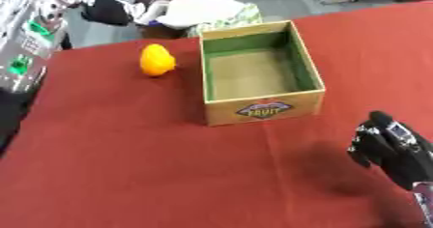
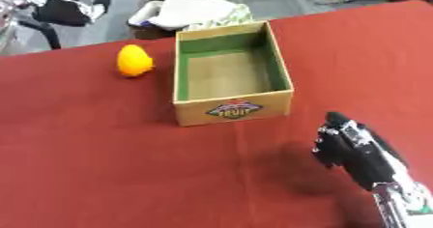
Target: Pick up objects on the table and place them in the box.
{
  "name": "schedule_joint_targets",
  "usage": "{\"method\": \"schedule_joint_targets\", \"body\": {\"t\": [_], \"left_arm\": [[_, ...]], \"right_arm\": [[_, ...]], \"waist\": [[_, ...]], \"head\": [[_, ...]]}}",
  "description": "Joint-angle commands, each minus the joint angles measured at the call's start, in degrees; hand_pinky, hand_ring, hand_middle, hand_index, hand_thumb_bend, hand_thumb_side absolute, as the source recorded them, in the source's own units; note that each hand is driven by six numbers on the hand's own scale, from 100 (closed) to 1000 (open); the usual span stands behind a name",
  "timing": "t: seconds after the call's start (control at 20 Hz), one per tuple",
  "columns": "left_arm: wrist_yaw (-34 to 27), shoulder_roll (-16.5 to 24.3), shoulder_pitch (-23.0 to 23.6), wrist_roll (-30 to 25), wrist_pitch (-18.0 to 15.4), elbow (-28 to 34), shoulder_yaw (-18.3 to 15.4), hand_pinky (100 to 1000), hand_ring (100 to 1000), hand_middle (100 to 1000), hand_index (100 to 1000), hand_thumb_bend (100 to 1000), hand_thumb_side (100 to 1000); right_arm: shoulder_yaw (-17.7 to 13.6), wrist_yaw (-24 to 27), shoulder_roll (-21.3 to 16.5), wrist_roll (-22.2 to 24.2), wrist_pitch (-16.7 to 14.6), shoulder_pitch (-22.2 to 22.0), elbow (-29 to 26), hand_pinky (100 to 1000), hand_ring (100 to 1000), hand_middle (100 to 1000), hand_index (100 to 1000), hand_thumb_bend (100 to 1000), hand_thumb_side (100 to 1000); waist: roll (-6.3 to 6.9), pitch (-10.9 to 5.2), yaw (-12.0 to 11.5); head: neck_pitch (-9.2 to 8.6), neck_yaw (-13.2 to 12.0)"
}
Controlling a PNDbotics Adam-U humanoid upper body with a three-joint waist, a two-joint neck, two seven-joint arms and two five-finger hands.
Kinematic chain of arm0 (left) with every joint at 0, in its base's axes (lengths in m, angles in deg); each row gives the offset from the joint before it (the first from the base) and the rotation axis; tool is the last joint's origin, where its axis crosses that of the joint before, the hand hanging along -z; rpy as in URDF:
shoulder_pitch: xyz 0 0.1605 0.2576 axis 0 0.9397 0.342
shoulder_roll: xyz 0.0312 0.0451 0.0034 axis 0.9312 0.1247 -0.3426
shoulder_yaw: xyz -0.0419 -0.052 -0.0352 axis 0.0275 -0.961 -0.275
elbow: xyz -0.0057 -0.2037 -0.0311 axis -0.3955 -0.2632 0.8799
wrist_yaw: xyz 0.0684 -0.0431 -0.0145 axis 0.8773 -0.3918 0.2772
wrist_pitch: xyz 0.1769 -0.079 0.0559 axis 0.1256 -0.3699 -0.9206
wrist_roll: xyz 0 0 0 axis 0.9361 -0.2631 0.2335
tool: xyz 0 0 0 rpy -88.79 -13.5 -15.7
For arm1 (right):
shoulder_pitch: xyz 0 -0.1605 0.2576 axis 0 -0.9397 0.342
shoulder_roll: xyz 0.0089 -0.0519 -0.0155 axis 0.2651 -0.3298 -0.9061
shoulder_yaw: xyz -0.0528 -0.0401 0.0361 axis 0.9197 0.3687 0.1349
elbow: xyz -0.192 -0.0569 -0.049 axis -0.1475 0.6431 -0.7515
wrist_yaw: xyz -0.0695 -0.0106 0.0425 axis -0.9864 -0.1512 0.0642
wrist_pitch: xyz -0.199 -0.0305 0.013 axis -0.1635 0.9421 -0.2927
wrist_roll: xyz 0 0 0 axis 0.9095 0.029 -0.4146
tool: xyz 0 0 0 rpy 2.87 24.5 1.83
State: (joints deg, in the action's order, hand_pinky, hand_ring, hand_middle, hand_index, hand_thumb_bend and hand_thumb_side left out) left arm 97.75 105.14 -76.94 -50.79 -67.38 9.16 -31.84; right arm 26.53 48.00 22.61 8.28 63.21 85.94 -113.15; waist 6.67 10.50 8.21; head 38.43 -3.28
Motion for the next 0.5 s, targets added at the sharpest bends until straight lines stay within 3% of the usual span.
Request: {"method": "schedule_joint_targets", "body": {"t": [0.05,0.3,0.5], "left_arm": [[5.6,-2.0,-2.5,0.2,-0.3,-7.2,-1.7,773,820,834,892,265,353],[9.8,-5.7,-4.0,5.4,1.3,-17.7,-3.2,769,819,842,893,269,364],[11.3,-7.3,-4.1,7.6,2.4,-22.1,-3.8,762,814,838,891,268,367]], "right_arm": [[0.1,-0.2,-0.8,0.4,-0.2,0.8,-1.2,100,100,100,100,100,808],[0.2,-0.2,-0.6,0.7,-0.3,1.2,-1.3,100,100,100,100,100,807],[0.3,-0.2,-0.5,0.9,-0.3,1.3,-1.3,100,100,100,100,100,805]], "waist": [[-0.31,-0.64,0.1],[-0.34,-0.41,0.7],[-0.36,-0.38,0.9]], "head": [[-1.06,0.4],[-1.8,0.4],[-2.34,0.5]]}}
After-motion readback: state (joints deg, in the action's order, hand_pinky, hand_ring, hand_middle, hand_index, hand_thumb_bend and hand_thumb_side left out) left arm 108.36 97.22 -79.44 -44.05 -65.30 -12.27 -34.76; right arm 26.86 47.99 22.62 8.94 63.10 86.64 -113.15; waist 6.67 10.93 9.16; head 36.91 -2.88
